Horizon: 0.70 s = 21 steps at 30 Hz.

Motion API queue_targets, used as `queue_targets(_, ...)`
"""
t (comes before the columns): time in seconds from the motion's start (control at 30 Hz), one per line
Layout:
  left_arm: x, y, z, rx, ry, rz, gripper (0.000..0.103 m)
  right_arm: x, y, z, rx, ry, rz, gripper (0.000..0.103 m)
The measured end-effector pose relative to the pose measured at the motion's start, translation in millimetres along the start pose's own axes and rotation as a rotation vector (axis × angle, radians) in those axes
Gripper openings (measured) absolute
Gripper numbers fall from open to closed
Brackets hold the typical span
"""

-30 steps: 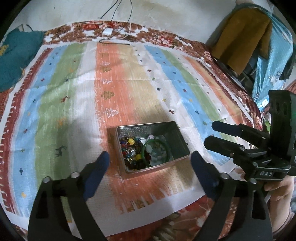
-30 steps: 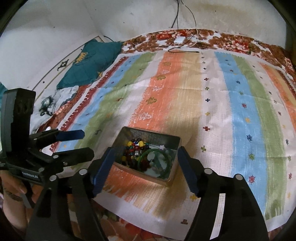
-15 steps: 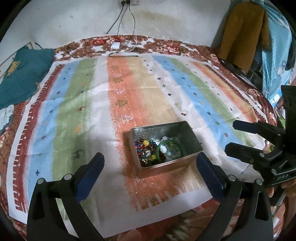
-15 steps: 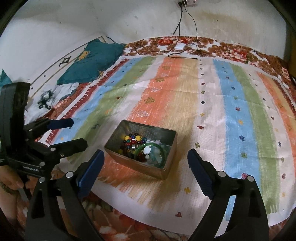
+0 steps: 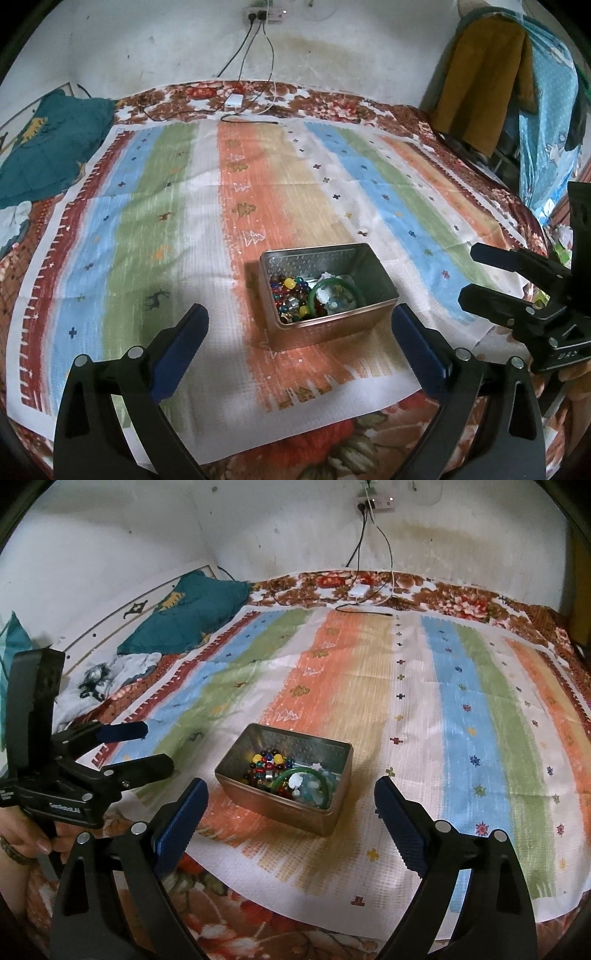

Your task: Organize jewelry

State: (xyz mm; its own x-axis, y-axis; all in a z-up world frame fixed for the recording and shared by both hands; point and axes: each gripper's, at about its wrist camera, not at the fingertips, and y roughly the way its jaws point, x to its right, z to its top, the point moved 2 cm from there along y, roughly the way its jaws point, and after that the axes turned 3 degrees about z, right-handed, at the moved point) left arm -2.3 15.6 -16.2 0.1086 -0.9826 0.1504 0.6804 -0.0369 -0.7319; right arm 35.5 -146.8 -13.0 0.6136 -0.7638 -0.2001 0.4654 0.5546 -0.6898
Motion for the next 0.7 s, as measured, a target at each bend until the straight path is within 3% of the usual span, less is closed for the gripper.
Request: queue_targets(0.7,8.0,2.3,-4.3,-0.009,0.033,0.015,0.097,-4.3,-0.6,-3.1,0.014,-0.014,-0.049,0.094)
